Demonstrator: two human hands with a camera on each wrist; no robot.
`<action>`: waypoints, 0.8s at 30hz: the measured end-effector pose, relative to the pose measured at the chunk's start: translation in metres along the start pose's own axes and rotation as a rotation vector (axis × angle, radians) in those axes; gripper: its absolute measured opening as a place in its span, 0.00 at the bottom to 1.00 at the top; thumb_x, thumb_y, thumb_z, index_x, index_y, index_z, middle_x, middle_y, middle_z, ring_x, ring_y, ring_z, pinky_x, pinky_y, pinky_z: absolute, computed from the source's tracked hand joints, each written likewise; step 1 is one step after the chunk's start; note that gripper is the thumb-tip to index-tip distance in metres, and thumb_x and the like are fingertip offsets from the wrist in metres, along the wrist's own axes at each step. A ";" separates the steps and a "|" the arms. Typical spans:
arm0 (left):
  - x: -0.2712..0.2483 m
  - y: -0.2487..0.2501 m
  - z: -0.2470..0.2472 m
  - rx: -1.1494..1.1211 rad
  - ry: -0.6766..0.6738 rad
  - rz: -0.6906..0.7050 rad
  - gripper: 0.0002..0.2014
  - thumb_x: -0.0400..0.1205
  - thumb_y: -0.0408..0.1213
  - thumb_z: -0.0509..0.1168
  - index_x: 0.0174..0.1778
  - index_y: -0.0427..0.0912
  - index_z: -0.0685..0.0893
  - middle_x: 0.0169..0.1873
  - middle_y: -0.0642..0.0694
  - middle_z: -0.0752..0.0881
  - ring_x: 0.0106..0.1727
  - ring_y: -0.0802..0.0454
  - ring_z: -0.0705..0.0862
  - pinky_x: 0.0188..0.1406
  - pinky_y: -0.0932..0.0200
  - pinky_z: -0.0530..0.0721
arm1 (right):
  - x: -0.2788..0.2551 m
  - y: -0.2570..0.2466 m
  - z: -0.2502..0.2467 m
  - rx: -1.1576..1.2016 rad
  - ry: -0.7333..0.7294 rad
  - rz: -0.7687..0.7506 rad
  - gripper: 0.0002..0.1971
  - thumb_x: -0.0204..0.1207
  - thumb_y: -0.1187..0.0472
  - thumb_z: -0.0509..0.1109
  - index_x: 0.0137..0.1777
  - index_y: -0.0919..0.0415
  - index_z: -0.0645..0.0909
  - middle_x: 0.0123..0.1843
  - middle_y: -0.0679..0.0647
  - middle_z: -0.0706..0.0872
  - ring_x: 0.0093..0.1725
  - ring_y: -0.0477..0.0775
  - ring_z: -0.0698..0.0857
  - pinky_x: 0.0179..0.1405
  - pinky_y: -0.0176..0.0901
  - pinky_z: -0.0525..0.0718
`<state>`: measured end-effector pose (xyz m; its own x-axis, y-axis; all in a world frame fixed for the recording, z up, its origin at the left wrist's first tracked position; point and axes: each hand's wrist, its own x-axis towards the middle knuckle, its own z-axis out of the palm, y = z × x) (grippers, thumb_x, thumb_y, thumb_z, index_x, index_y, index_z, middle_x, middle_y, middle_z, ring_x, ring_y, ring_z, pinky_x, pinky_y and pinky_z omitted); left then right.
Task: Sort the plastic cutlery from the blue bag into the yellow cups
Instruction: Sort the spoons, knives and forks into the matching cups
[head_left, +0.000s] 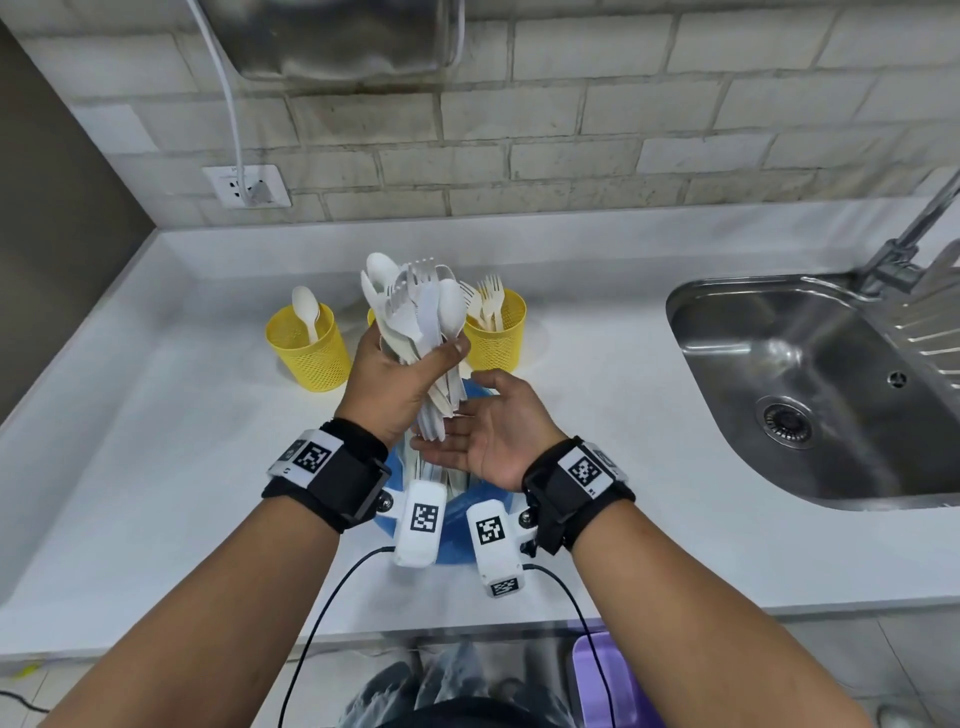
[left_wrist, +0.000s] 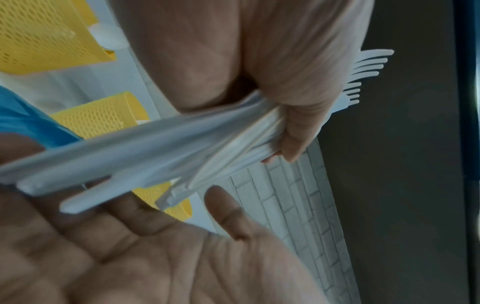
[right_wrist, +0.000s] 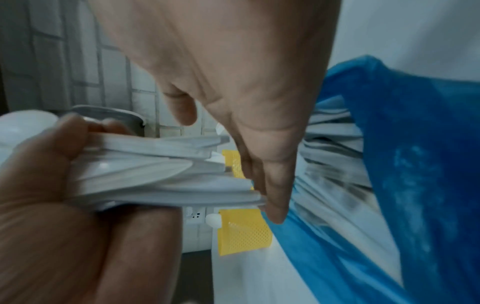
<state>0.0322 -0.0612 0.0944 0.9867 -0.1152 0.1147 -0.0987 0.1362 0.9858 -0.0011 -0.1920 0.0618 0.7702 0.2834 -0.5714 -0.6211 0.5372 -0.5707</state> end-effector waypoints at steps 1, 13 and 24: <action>-0.002 0.000 0.001 0.011 -0.004 0.000 0.18 0.76 0.25 0.79 0.60 0.42 0.87 0.49 0.50 0.94 0.53 0.52 0.91 0.57 0.55 0.88 | 0.002 0.001 0.003 0.026 0.001 0.019 0.29 0.84 0.43 0.61 0.66 0.71 0.82 0.67 0.72 0.84 0.71 0.76 0.82 0.77 0.66 0.77; -0.010 0.001 0.000 0.105 -0.036 0.078 0.22 0.77 0.22 0.77 0.47 0.61 0.92 0.45 0.55 0.94 0.50 0.57 0.92 0.53 0.59 0.88 | 0.000 -0.005 0.024 0.047 -0.010 -0.087 0.15 0.91 0.56 0.58 0.63 0.60 0.85 0.51 0.56 0.94 0.57 0.58 0.92 0.56 0.55 0.91; -0.015 -0.008 -0.002 0.218 0.000 0.012 0.12 0.79 0.31 0.78 0.56 0.47 0.89 0.44 0.57 0.94 0.49 0.65 0.91 0.48 0.71 0.85 | 0.012 0.003 0.027 -0.067 -0.006 -0.161 0.19 0.90 0.56 0.56 0.73 0.58 0.82 0.68 0.60 0.89 0.62 0.61 0.87 0.61 0.61 0.88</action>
<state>0.0183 -0.0585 0.0848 0.9853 -0.1146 0.1266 -0.1360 -0.0782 0.9876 0.0106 -0.1654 0.0694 0.8614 0.2023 -0.4659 -0.4974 0.5218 -0.6931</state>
